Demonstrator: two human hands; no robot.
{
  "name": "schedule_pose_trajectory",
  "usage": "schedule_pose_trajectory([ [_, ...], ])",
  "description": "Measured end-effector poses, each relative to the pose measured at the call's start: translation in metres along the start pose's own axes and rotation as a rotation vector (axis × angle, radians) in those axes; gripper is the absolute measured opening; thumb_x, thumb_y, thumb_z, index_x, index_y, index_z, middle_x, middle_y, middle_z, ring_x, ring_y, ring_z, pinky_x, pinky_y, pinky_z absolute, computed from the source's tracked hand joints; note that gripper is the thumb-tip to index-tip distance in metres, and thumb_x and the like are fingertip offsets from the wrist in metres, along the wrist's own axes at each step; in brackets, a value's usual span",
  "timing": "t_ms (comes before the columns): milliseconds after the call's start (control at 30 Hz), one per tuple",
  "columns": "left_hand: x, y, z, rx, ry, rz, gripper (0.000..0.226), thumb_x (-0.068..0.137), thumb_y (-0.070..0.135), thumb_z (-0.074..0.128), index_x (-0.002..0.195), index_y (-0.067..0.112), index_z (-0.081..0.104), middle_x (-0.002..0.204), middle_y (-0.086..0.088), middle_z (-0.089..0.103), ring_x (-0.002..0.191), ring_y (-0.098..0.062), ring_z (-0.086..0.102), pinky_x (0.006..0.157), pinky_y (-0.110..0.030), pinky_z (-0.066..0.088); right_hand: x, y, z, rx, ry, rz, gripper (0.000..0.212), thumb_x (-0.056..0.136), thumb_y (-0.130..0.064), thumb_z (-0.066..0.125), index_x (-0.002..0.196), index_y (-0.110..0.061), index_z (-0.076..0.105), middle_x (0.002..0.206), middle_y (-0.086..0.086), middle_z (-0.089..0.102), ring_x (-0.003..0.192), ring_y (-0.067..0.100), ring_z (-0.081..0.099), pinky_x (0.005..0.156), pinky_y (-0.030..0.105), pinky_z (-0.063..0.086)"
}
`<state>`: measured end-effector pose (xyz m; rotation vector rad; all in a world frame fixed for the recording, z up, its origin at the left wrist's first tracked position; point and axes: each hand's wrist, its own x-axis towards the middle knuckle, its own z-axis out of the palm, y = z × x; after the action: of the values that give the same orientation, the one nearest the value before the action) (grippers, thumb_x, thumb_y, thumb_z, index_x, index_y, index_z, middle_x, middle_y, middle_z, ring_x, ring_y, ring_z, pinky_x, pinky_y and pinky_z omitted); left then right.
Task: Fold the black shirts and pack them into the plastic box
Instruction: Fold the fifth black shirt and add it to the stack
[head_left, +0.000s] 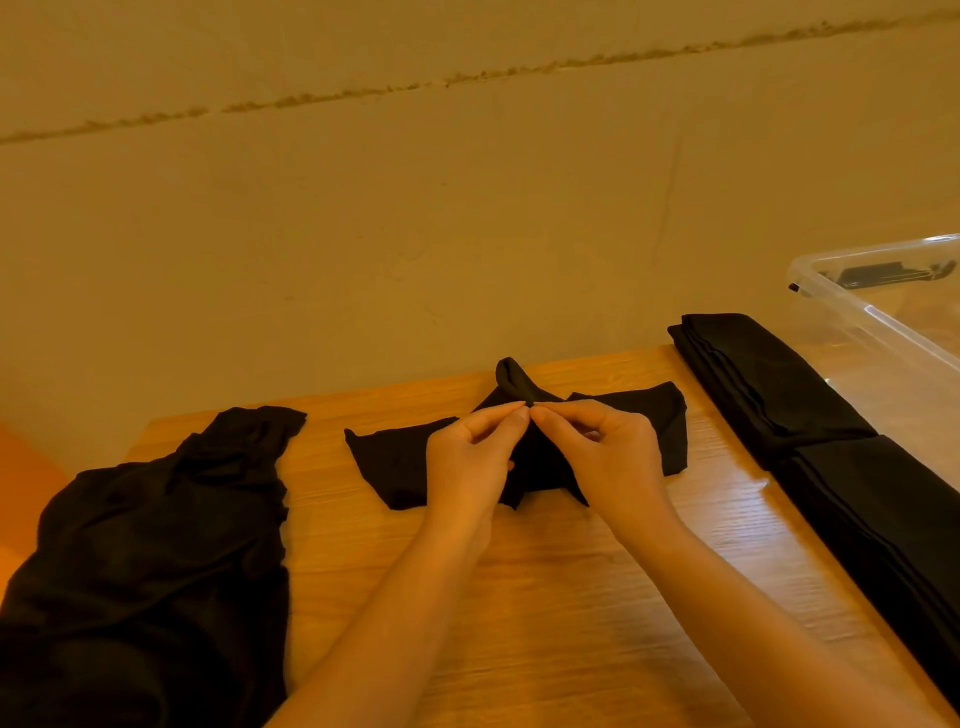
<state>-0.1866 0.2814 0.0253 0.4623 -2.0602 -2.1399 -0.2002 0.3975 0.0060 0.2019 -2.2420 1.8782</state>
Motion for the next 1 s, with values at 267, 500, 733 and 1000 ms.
schedule_pose_trajectory([
  [267, -0.006, -0.011, 0.007, 0.098, 0.089, 0.035, 0.011, 0.085, 0.024, 0.071, 0.095, 0.028, 0.073, 0.086, 0.020, 0.066, 0.086, 0.000, 0.063, 0.074, -0.016, 0.052, -0.010, 0.007, 0.006, 0.139, 0.039, 0.080, 0.014, 0.088, -0.024, 0.064, 0.088, -0.036, 0.070, 0.085, -0.016, 0.072, 0.088, -0.002, 0.066, 0.071, 0.014, 0.052],
  [500, -0.009, -0.012, 0.004, 0.131, 0.132, 0.030, 0.008, 0.082, 0.024, 0.075, 0.081, 0.030, 0.071, 0.079, 0.015, 0.069, 0.074, 0.008, 0.063, 0.063, -0.013, 0.051, -0.011, 0.008, 0.006, 0.190, 0.013, 0.127, 0.010, 0.088, -0.025, 0.065, 0.087, -0.031, 0.073, 0.083, -0.014, 0.073, 0.087, 0.000, 0.067, 0.072, 0.016, 0.053],
  [733, -0.012, -0.006, -0.001, 0.008, -0.004, -0.215, 0.013, 0.087, 0.030, 0.067, 0.082, 0.024, 0.078, 0.086, -0.005, 0.070, 0.081, -0.014, 0.057, 0.083, -0.033, 0.049, -0.012, 0.010, -0.003, 0.203, -0.111, 0.136, 0.020, 0.077, -0.033, 0.068, 0.095, -0.027, 0.073, 0.089, -0.015, 0.073, 0.091, -0.002, 0.066, 0.073, 0.012, 0.050],
  [1000, 0.021, 0.005, -0.013, 0.190, -0.051, -0.194, 0.023, 0.095, 0.036, 0.054, 0.086, 0.026, 0.073, 0.101, 0.008, 0.068, 0.087, -0.011, 0.056, 0.080, -0.030, 0.042, -0.011, 0.015, -0.006, 0.187, -0.082, 0.125, 0.019, 0.085, -0.013, 0.067, 0.094, -0.030, 0.070, 0.086, -0.014, 0.073, 0.090, 0.000, 0.067, 0.071, 0.015, 0.052],
])
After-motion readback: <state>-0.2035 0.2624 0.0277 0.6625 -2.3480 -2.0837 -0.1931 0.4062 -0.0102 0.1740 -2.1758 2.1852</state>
